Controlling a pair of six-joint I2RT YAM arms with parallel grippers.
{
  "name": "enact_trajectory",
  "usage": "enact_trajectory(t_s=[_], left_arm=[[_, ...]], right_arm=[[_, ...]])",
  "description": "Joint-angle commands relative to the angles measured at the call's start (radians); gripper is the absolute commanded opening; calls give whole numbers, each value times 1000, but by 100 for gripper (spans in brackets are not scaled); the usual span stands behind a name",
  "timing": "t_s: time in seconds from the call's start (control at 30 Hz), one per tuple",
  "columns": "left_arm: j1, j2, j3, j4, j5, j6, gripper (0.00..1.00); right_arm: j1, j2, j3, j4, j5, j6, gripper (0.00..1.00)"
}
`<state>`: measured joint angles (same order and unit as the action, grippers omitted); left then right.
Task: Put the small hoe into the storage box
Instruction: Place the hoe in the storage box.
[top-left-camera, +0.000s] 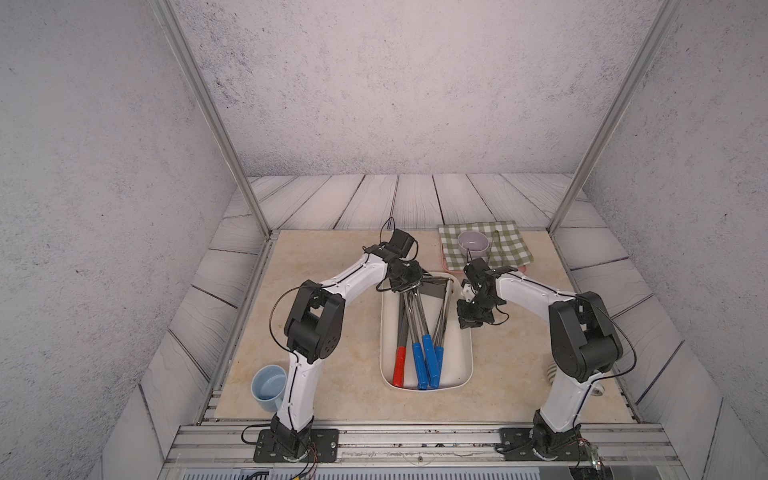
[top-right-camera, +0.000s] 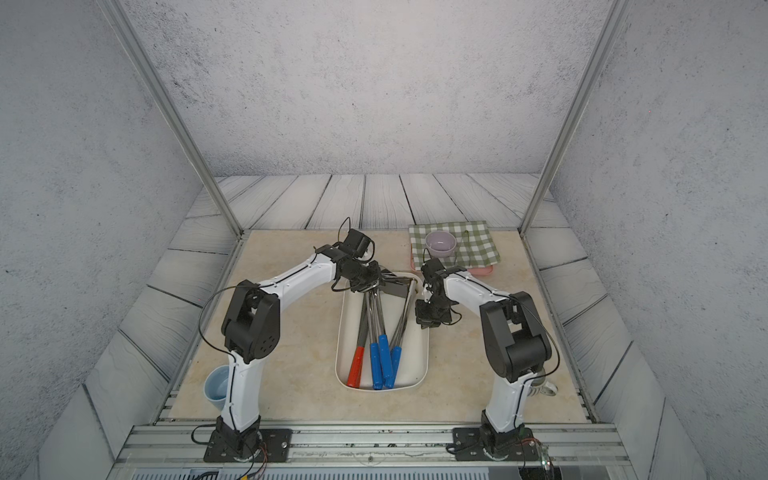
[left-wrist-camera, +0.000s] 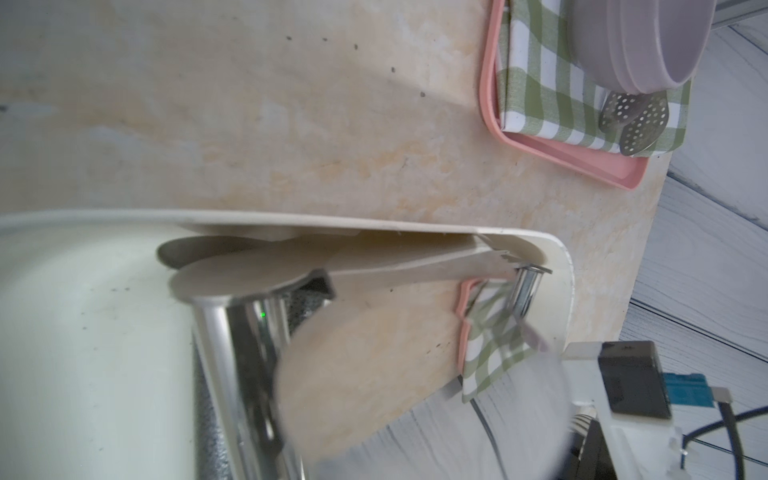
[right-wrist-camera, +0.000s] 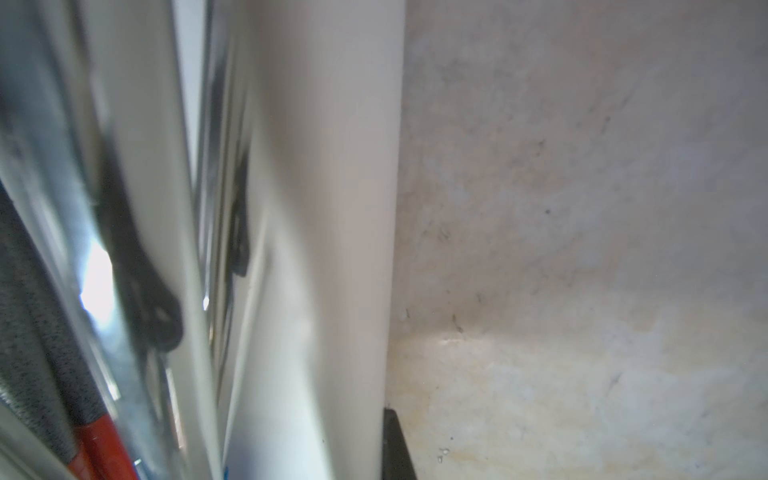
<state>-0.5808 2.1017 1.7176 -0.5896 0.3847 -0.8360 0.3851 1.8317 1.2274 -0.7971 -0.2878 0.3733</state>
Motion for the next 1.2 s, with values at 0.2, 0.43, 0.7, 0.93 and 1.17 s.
enact_trajectory(t_s=[0.2, 0.43, 0.7, 0.93, 1.17], left_arm=[[72, -54, -295, 143, 247, -152, 0], [91, -58, -453, 431, 358, -279, 0], [67, -5, -425, 433, 359, -254, 0], [61, -45, -401, 291, 281, -177, 0], [61, -121, -298, 46, 144, -55, 42]], right_arm=[[57, 107, -58, -9, -203, -15, 0], [58, 107, -62, -8, -204, -14, 0], [63, 113, -57, -7, -206, -11, 0], [69, 107, -57, -13, -202, -14, 0], [70, 94, -40, -33, -192, -13, 1]])
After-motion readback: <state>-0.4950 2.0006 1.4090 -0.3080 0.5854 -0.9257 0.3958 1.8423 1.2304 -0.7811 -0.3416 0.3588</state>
